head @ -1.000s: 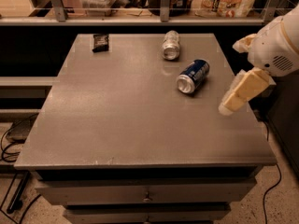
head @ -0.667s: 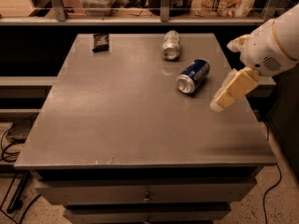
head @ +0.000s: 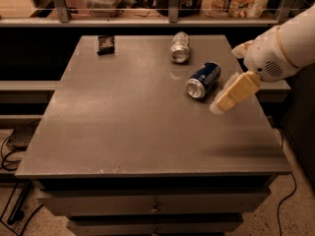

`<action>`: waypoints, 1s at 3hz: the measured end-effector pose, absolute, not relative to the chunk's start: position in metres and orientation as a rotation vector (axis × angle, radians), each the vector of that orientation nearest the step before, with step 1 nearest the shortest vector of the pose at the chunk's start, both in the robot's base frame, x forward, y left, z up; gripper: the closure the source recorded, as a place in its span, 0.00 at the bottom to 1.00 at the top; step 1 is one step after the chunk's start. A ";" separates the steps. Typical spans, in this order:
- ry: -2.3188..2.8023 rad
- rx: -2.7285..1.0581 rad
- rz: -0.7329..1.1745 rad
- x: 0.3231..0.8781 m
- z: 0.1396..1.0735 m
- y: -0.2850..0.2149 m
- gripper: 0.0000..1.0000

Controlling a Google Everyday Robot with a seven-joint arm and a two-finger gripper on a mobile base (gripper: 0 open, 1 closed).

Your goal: Move pepsi can near rxbar chocolate

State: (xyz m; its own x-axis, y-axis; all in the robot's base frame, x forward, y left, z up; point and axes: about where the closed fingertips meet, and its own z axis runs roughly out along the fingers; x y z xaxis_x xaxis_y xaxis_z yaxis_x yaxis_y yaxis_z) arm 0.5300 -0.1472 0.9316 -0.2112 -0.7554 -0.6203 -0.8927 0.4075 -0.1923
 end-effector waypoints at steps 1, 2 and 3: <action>2.017 -1.397 0.272 0.530 0.932 -0.147 0.00; 2.021 -1.339 0.285 0.541 0.926 -0.146 0.00; 1.992 -1.276 0.317 0.566 0.919 -0.138 0.00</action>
Offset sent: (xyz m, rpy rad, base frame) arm 0.0308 -0.0003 -0.0156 0.0942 -0.0149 -0.1030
